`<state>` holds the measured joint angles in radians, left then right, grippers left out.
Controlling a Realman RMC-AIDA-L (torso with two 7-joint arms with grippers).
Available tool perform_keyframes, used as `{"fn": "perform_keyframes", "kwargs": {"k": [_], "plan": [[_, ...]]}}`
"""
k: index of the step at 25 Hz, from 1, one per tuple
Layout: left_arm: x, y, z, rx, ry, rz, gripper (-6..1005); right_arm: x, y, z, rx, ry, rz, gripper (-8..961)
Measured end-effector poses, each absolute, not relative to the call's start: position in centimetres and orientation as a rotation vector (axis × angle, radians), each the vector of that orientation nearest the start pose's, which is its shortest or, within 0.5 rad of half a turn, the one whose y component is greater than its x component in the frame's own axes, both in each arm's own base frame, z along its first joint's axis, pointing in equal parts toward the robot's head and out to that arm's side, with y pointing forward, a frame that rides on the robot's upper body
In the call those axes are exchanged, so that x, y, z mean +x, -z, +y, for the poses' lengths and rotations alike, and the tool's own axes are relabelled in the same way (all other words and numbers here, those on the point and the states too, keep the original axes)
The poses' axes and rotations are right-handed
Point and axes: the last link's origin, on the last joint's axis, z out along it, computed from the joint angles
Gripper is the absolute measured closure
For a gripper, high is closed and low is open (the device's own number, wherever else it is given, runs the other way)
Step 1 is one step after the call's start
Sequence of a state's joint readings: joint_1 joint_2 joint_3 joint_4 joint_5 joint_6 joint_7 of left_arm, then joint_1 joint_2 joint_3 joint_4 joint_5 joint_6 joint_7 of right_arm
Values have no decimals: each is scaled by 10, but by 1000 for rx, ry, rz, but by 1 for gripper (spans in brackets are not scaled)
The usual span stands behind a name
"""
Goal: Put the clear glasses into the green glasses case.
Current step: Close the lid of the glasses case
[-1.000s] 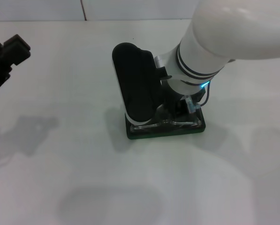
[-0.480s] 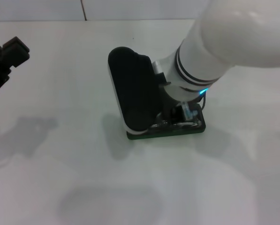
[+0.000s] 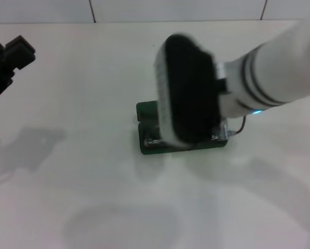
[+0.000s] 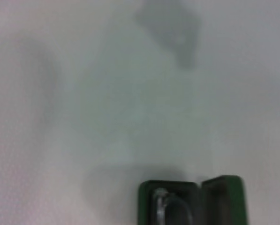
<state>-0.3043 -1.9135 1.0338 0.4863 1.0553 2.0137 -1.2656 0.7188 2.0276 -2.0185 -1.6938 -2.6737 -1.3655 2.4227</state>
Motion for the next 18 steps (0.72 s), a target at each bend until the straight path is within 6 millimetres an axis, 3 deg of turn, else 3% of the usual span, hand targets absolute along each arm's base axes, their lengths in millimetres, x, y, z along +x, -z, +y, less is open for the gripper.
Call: {"fn": "perform_keyframes", "kwargs": {"k": [10,15,16,17,18], "plan": [[-261,-84,264,-2418,1579,-395,884,75,0,300,-2689,93,-91,870],[-247,-76,284,-2501,1527,-385,884,108,-50,306,-2623,-80,144,871],[-243,-72,292,-2525,1501,-397,884,108,-50,306,-2623,-80,144,871],[-240,-70,296,-2542,1486,-405,884,132,-76,311,-2590,-175,283,871],[-237,-67,301,-2558,1469,-417,884,141,-84,313,-2576,-208,327,872]]}}
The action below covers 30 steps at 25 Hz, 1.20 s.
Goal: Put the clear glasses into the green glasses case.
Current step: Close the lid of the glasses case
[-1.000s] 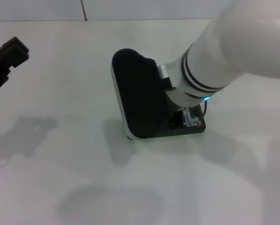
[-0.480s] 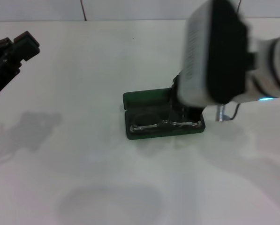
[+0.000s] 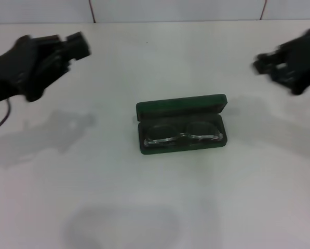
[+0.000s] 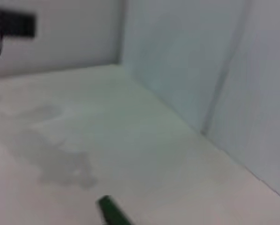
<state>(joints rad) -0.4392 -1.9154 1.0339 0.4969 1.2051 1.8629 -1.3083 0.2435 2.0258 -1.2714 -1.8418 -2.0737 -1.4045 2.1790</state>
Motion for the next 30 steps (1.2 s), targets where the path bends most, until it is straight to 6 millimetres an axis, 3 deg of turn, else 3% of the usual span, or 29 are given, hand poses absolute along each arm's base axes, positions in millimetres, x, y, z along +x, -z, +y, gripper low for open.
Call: {"fn": "perform_keyframes", "kwargs": {"k": [5,11,15,21,30], "plan": [[-225,-54,323,-2597,1392,-501,883,197,-126,313,-2454,-429,544,874],[-210,-28,346,-2620,1278,-579,883,244,-153,291,-2387,-649,642,876],[-194,5,363,-2726,1077,-598,805,271,-162,276,-2325,-776,728,869],[-177,48,375,-2824,814,-577,689,294,-163,260,-2277,-852,788,849],[-176,65,383,-2822,679,-605,706,313,-154,250,-2232,-916,822,832]]}}
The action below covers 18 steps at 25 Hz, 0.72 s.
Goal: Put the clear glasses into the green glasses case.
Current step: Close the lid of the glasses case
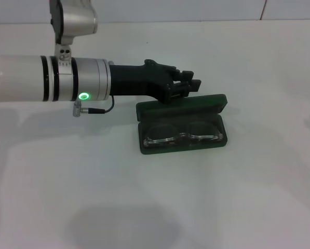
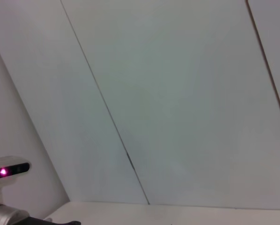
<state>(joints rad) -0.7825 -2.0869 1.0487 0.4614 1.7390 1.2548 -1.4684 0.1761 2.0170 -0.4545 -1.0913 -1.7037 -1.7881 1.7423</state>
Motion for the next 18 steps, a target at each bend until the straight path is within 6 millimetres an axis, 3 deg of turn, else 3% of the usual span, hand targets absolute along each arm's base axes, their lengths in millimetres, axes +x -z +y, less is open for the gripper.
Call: {"fn": "perform_keyframes", "kwargs": {"k": [18], "plan": [[-197,76,381,-2774,592,-698,712,313,-142,256,-2255,-965,824,831]]}}
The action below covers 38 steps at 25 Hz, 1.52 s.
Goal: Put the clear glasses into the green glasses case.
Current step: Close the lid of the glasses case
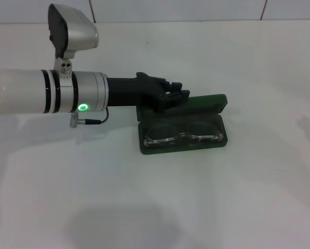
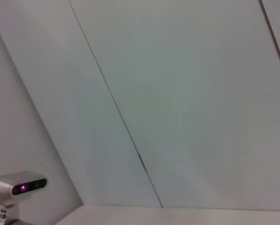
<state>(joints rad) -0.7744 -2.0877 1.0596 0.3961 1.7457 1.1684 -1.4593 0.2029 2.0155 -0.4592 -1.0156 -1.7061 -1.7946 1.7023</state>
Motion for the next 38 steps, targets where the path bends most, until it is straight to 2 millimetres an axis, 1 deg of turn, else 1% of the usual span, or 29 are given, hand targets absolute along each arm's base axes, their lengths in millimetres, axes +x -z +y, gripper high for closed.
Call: {"fn": "perform_keyframes", "kwargs": {"k": [9,19,23,28,38], "plan": [[-200,78,380,-2770,583,-716,711,317,-136,255,-2247,-993,847,830],[-205,83,374,-2783,567,-735,718,317,-133,253,-2254,-1019,854,830],[-209,84,370,-2789,570,-703,707,317,-132,252,-2258,-1026,856,830],[-214,85,365,-2789,571,-709,693,317,-131,251,-2261,-1033,857,829],[-227,89,348,-2817,584,-695,665,316,-130,252,-2263,-1045,861,829]]}}
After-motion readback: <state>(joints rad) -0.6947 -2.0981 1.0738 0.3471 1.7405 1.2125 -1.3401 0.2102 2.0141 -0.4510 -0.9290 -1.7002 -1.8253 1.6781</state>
